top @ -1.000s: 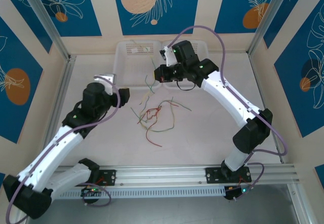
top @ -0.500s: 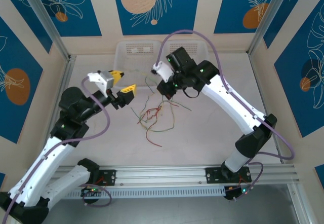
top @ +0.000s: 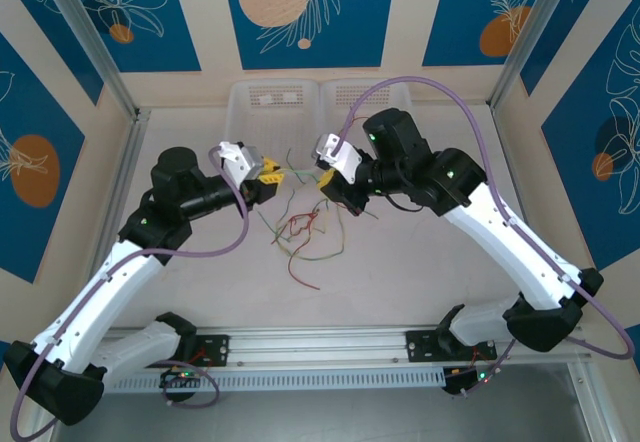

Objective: Untangle the cables

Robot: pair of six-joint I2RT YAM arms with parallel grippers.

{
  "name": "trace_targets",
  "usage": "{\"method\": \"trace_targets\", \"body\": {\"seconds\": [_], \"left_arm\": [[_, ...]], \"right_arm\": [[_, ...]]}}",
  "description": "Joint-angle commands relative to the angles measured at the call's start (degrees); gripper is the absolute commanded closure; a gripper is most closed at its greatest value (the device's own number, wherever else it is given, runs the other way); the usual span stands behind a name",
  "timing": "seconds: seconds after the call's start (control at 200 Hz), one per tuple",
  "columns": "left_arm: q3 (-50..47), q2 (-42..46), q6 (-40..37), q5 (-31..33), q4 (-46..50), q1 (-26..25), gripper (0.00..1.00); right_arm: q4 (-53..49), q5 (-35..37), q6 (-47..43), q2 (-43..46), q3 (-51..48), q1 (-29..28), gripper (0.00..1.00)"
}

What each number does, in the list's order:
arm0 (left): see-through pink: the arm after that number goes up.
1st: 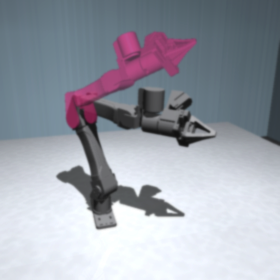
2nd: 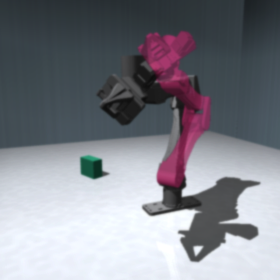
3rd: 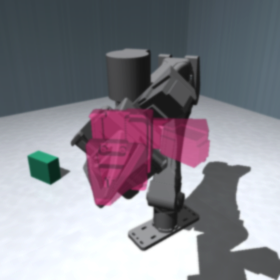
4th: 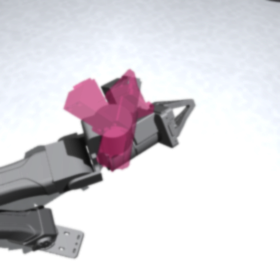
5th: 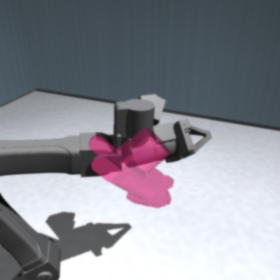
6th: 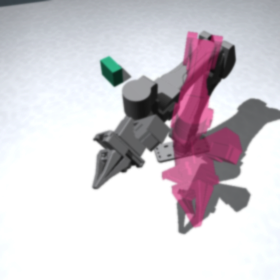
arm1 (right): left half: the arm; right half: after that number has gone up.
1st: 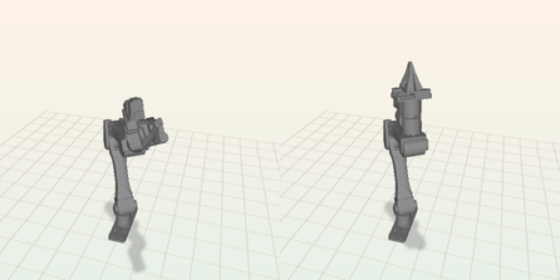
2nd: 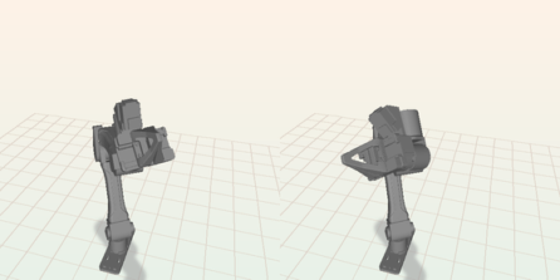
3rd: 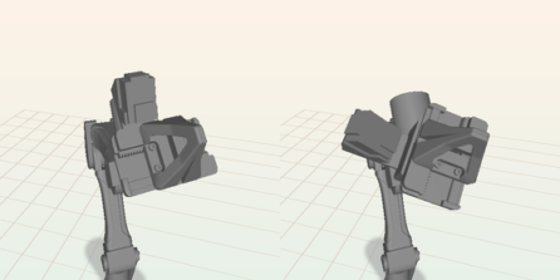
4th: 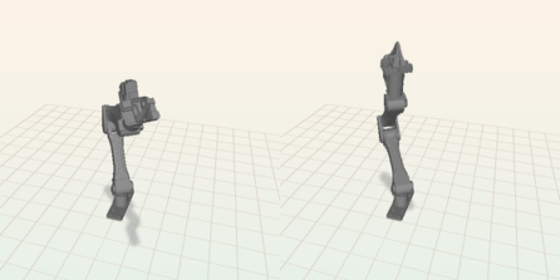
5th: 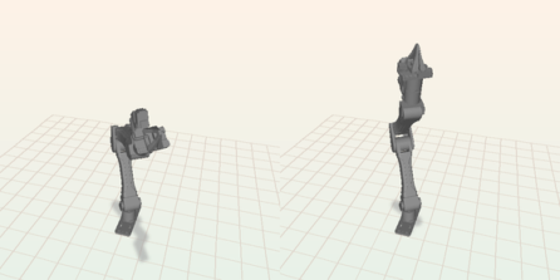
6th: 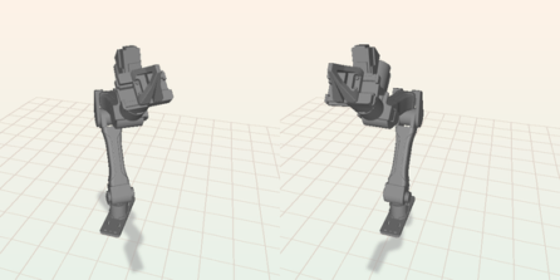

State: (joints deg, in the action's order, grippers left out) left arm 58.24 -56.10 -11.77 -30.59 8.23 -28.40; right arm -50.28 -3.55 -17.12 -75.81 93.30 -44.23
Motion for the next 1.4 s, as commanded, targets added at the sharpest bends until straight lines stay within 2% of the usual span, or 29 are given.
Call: {"method": "trace_targets", "body": {"seconds": [0.0, 0.01, 0.295, 0.4, 0.535, 0.635, 0.855, 0.965, 1.115, 1.13, 1.215, 1.395], "left_arm": [[0.3, 0.3, -0.1, -2.9, -2.0, -0.5, 0.98], [0.2, 0.3, 0.2, -3.0, -2.4, -0.5, 1.0], [-7.2, 0.3, 14.3, -5.7, -24.2, -1.4, 1.0], [-8.2, -1.2, 15.9, -5.9, -27.5, -2.1, 1.0], [-6.3, -3.8, 14.1, -5.9, -24.3, -4.2, 1.0], [-6.0, -4.9, 13.8, -4.7, -24.4, -5.6, 1.0], [-6.7, -4.6, 9.1, 6.6, -20.6, -6.2, 1.0], [-8.1, -2.6, 8.1, 10.8, -20.9, -6.2, 1.0], [-10.0, -0.4, 6.7, 17.2, -21.7, -6.2, 1.0], [-10.1, -0.2, 6.7, 17.7, -21.9, -6.2, 0.98], [-10.5, 0.9, 5.7, 16.9, -22.5, -6.2, 0.94], [-10.2, 1.5, 5.2, 11.4, -21.8, -6.2, 0.85]], "right_arm": [[10.6, -4.5, 4.1, 2.6, -3.8, 1.4, 1.0], [11.4, -5.1, 4.5, 2.7, -4.2, 1.6, 1.0], [46.9, -15.8, 25.1, 6.9, -21.1, 7.2, 1.0], [50.1, -16.9, 27.1, 4.5, -21.1, 6.7, 1.0], [54.7, -16.1, 29.2, 3.1, -21.8, 5.7, 1.0], [55.6, -11.7, 28.3, 2.6, -22.1, 4.5, 1.0], [53.0, -16.7, 29.9, 1.6, -19.2, 3.6, 1.0], [51.3, -14.9, 30.2, 2.3, -19.3, 4.0, 1.0], [47.7, -20.5, 32.4, 1.3, -17.1, 5.5, 1.0], [46.8, -20.8, 32.2, 1.0, -16.6, 5.6, 1.0], [43.2, -21.5, 31.6, -0.3, -15.3, 5.5, 1.0], [39.2, -15.4, 32.2, -0.2, -14.8, 5.6, 1.0]]}}
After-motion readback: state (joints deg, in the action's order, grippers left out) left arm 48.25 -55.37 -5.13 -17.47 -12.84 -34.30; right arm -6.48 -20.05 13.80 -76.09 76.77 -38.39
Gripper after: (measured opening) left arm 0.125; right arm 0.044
